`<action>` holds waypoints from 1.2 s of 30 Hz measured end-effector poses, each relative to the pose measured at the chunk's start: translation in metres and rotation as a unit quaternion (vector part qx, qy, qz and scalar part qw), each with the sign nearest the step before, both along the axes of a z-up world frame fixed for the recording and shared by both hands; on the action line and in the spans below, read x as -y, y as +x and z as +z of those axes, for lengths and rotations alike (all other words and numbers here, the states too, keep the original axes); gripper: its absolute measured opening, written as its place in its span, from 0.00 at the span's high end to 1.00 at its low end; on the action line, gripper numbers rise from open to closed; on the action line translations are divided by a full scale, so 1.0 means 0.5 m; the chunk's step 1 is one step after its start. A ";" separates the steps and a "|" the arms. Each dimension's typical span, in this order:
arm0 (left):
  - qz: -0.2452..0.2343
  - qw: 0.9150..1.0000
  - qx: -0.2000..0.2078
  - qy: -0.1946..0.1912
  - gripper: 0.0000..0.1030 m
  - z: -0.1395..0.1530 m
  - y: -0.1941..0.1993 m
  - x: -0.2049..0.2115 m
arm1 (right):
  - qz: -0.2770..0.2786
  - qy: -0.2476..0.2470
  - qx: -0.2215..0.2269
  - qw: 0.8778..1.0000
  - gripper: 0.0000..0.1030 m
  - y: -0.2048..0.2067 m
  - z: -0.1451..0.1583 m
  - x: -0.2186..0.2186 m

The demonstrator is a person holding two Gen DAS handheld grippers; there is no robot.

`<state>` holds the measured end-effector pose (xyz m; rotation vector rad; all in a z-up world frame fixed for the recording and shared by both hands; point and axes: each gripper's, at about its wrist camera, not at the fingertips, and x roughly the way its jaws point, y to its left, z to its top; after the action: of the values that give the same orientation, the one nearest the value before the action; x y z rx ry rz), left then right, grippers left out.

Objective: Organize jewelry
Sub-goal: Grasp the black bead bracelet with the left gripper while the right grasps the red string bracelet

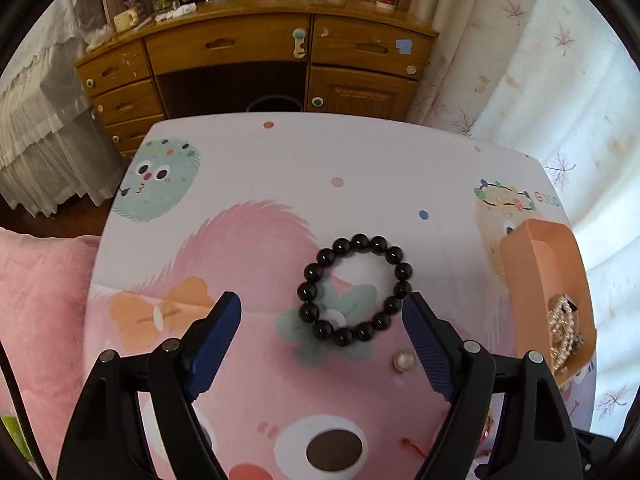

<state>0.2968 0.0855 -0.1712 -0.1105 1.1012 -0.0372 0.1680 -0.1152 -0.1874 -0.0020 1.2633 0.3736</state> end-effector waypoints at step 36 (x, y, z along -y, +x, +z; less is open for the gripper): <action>-0.004 0.997 0.066 0.033 0.88 -0.041 -0.013 0.016 | 0.007 -0.014 0.092 0.996 0.90 0.020 0.028 -0.040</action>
<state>0.2904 0.0777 -0.1918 -0.0441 0.9700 -0.0142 0.1778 -0.0950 -0.1732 -0.0674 1.0872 0.3585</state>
